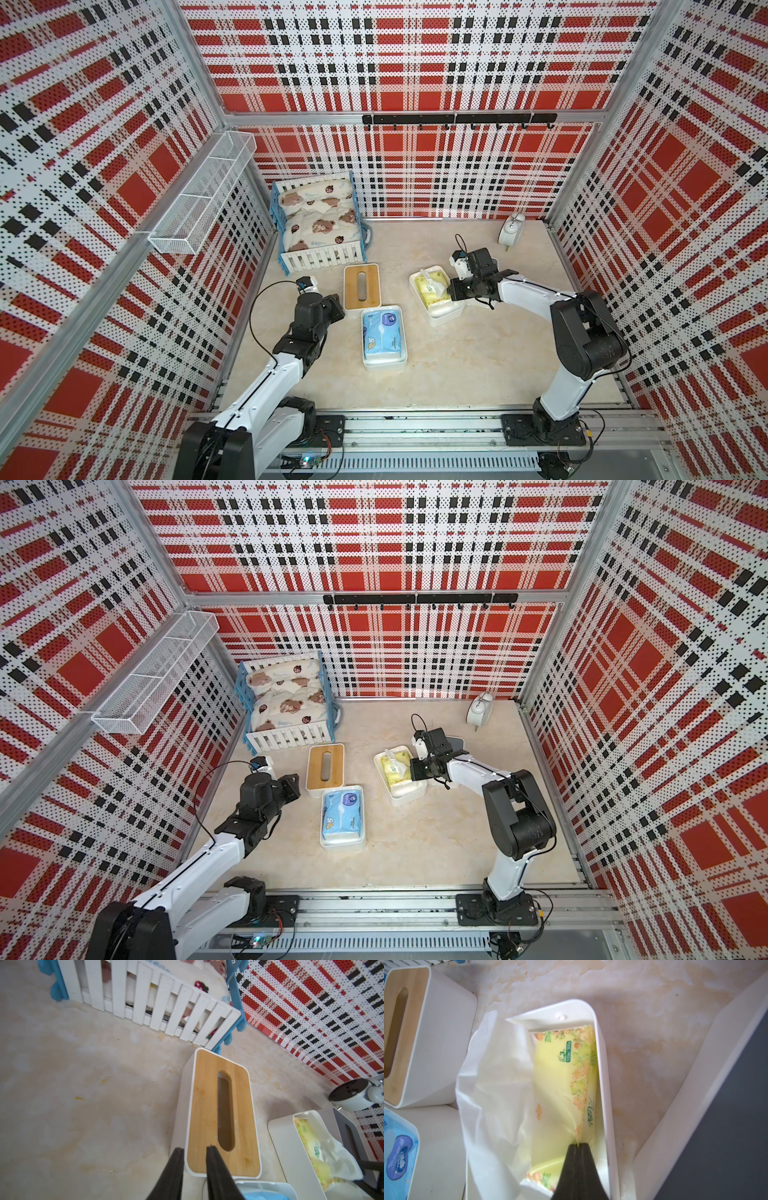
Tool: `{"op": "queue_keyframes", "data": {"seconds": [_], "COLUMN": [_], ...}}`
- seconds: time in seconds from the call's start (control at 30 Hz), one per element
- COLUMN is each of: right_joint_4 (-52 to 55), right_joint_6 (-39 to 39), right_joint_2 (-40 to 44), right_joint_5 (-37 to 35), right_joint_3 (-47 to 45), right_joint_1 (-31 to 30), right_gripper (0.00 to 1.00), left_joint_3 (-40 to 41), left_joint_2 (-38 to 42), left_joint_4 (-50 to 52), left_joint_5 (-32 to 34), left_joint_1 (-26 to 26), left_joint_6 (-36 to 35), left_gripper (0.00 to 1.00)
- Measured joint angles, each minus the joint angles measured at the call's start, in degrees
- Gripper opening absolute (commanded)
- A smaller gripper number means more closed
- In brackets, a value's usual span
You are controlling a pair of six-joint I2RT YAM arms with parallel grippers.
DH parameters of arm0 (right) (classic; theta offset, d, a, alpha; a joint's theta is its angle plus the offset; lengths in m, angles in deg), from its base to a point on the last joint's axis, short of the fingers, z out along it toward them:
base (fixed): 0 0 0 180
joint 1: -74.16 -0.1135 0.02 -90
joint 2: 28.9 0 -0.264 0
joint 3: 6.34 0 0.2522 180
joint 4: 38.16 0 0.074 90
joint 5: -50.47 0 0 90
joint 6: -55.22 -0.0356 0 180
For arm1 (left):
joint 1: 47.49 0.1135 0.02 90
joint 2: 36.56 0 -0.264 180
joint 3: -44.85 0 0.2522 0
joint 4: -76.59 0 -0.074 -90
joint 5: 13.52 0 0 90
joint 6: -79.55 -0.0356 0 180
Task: Put the tissue paper into the tissue box
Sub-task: Place the paper towel in the tissue box.
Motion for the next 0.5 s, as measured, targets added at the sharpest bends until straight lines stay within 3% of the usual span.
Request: {"op": "queue_keyframes", "data": {"seconds": [0.07, 0.2, 0.3, 0.5], "right_joint_4": [0.9, 3.1, 5.5, 8.3], "right_joint_6": [0.0, 0.3, 0.0, -0.9], "right_joint_2": [2.2, 5.7, 8.8, 12.1], "right_joint_5": [-0.1, -0.6, -1.6, -3.6], "right_joint_3": [-1.8, -2.1, -0.5, 9.9], "right_joint_1": [-0.1, -0.2, -1.0, -7.6], "right_gripper": [0.0, 0.3, 0.43, 0.55], "left_joint_3": [-0.7, -2.9, -4.9, -6.9], "left_joint_2": [-1.5, -5.5, -9.2, -16.7], "left_joint_4": [-0.8, -2.2, -3.6, -6.8], "left_joint_5": [-1.1, -2.8, -4.1, -6.3], "left_joint_1": [1.8, 3.7, 4.3, 5.8], "left_joint_6": [-0.4, -1.2, -1.6, -2.4], "left_gripper": [0.25, 0.27, 0.3, 0.3]}}
